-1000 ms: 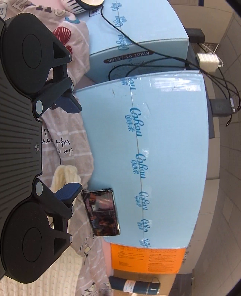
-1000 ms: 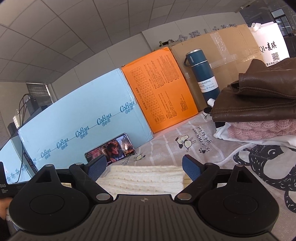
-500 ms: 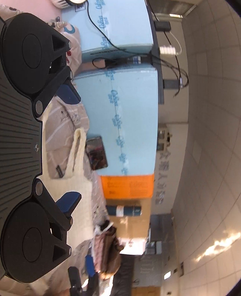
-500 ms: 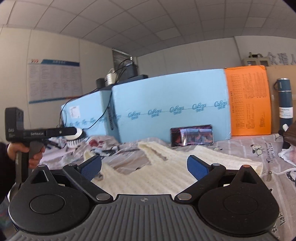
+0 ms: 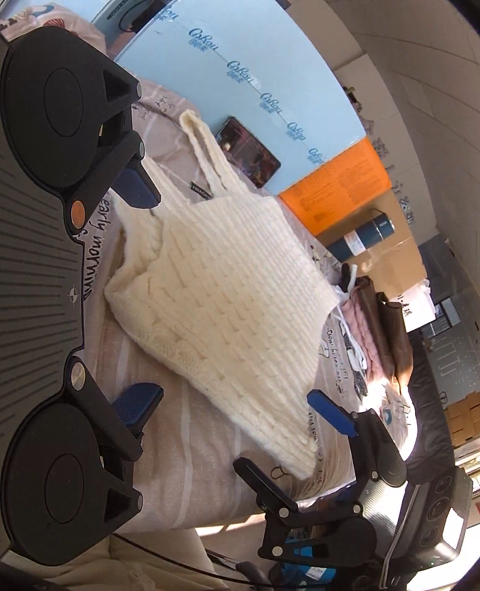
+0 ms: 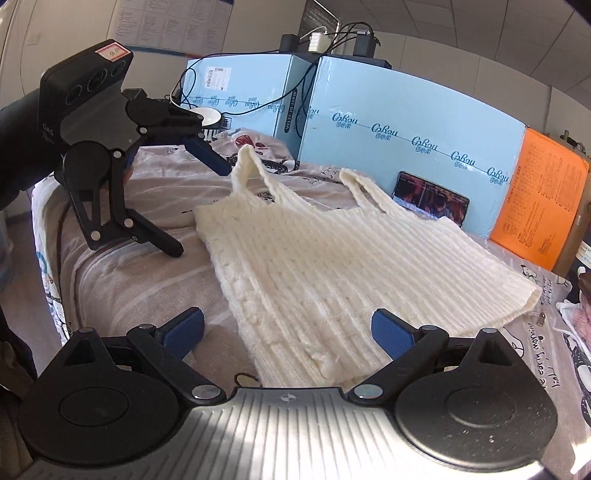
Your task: Fold clothes
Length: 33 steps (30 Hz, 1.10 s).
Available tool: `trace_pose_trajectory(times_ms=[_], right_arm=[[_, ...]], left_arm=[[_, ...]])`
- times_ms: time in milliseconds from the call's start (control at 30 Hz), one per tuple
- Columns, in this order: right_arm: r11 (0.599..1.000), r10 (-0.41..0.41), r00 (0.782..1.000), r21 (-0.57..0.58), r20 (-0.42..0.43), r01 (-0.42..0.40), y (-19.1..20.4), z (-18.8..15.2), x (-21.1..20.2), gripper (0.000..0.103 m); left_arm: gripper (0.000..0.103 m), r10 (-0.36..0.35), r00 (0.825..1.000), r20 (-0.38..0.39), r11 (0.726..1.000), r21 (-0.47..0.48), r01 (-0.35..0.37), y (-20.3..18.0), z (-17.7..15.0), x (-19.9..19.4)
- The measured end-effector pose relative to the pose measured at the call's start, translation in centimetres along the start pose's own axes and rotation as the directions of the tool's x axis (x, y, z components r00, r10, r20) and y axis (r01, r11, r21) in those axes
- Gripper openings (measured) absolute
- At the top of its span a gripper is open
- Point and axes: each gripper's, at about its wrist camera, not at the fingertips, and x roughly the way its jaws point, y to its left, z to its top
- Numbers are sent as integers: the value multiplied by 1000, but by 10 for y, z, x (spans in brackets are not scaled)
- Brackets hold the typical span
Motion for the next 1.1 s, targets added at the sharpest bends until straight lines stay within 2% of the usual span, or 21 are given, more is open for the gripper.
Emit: trace_pose_trajectory(times_ms=[33,67,100,133,167,200,233,333,467,533,600,700,767,867,933,1000,1067,1100], right_arm=[[1000,-17,1000,-11,4,17,0,-1,0,96],[999,-33,999,-22,9,33,-1,-2,0,90],[999,-44,999,-23,13,44,-2,-2,1,75],[999,-36,999,-20,22,36,-4,-2,0,68],[1000,-25,999,-16,32,25,-5,-1,-1,51],[1000,-20,999,-19,50,21,-5,-1,-3,30],[999,-23,997,-21,68,25,-6,1,-4,24],[997,-79,986,31,150,75,-18,7,-9,17],[977,-191,954,139,231,162,-42,17,-8,15],[964,-239,940,178,244,199,-54,22,-3,15],[953,-274,928,201,252,227,-65,26,4,13],[949,-295,918,195,264,249,-80,34,12,11],[947,-304,912,190,276,259,-89,38,16,10],[942,-324,902,186,286,279,-100,41,21,10],[934,-346,892,192,291,300,-107,41,25,10],[923,-372,884,215,281,320,-117,42,31,10],[907,-404,877,234,258,349,-124,39,38,10],[902,-410,881,246,236,354,-128,37,42,10]], left_arm=[[102,24,1000,4,1000,3,-24,1,1,2],[102,59,998,11,998,6,-59,1,2,2],[102,91,996,21,996,6,-91,2,3,2],[102,115,993,40,993,-1,-115,4,5,2],[102,141,988,58,990,-8,-140,5,6,2],[102,171,983,74,985,-18,-170,6,8,3],[102,203,975,93,979,-37,-201,9,11,4],[102,301,943,143,952,-100,-289,16,19,6],[102,434,884,175,889,-242,-388,28,28,8],[102,448,880,154,853,-368,-370,42,27,7],[102,456,880,129,800,-492,-343,57,25,6],[102,417,903,105,697,-674,-243,83,13,3],[101,382,917,113,638,-750,-173,94,5,1],[102,326,926,192,652,-755,-73,95,2,-2],[102,344,921,182,682,-723,-112,88,9,3],[102,350,925,151,711,-685,-157,82,18,14],[102,372,924,90,731,-641,-232,77,27,30],[102,384,922,53,738,-618,-272,75,31,39]])
